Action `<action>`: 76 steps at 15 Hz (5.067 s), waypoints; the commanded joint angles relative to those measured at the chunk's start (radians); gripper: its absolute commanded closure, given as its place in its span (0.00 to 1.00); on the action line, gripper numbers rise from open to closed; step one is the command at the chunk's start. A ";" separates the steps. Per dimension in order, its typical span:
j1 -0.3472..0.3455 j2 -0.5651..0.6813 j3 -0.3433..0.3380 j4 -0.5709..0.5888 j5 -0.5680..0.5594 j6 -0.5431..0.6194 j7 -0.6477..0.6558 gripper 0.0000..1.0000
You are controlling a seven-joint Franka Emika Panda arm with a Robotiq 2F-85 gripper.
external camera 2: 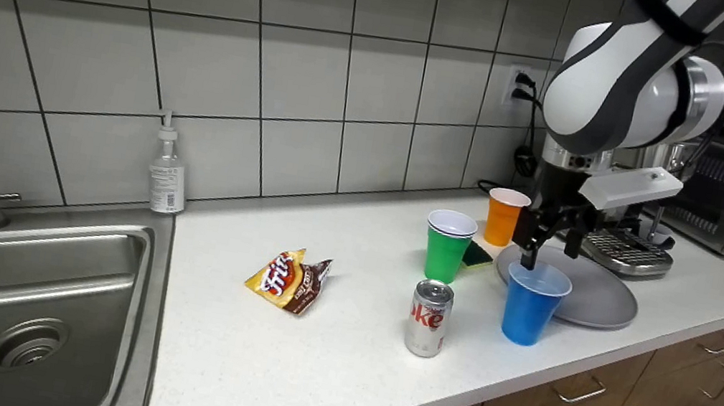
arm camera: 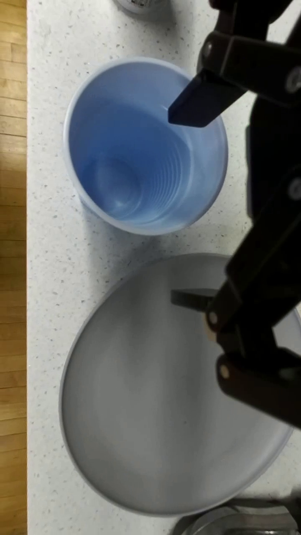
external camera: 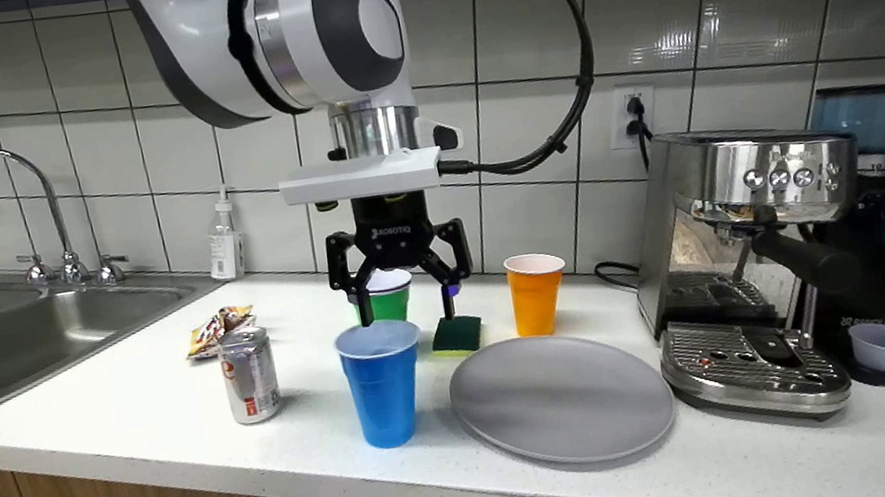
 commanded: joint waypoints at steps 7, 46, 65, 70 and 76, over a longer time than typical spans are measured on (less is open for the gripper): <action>-0.023 0.008 -0.007 -0.039 -0.080 0.042 0.021 0.00; -0.024 0.002 -0.004 -0.051 -0.055 0.082 -0.024 0.99; 0.027 -0.199 -0.023 -0.013 0.290 -0.037 -0.245 0.99; 0.042 -0.238 -0.030 0.001 0.314 -0.073 -0.252 0.99; 0.053 -0.232 -0.027 0.032 0.325 -0.065 -0.227 0.99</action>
